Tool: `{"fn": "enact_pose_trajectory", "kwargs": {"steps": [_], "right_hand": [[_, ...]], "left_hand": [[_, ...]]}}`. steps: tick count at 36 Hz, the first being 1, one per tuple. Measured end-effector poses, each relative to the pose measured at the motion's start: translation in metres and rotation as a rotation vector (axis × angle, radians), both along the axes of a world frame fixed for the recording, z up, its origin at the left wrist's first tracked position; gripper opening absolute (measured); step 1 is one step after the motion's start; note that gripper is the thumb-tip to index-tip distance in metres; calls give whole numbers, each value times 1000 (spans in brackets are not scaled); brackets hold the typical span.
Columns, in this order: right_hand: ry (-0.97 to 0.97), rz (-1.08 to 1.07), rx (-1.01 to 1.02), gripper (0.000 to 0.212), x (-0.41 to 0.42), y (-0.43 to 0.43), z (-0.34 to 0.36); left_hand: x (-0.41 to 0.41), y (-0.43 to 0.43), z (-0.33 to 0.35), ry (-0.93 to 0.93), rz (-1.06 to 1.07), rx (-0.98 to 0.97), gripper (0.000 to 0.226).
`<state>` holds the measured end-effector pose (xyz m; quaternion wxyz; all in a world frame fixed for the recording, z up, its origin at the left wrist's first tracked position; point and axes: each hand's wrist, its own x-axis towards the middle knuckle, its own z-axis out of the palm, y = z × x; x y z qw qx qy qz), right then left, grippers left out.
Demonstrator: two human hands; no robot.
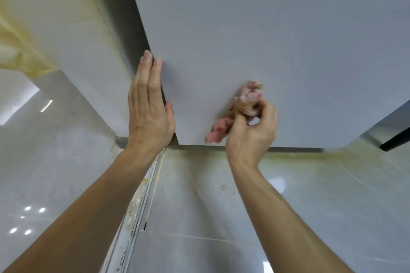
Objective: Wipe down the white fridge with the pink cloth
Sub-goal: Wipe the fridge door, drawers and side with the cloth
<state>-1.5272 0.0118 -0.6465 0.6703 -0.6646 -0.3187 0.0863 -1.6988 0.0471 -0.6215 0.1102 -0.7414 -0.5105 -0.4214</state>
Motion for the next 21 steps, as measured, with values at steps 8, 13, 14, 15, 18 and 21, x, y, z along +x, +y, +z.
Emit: {"fn": "enact_pose_trajectory", "kwargs": {"steps": [8,13,14,15,18,21], "right_hand": [[-139,133,15,25,-39,7,8],[-218,234,21,37,-67,9,13],[-265,280,18,39,-73,11,12],[-303,323,17,40,-79,14,12],[-391,398,19,36,-91,21,9],[-556,464,40,29,-87,24,7]], "left_hand": [[-5,2,0,-14,-12,18,84],[-5,2,0,-40,13,61,85],[-5,2,2,-52,11,66,82],[-5,2,4,-64,6,71,78],[-8,5,7,-89,6,76,71],[-15,7,5,-89,16,74,73]]}}
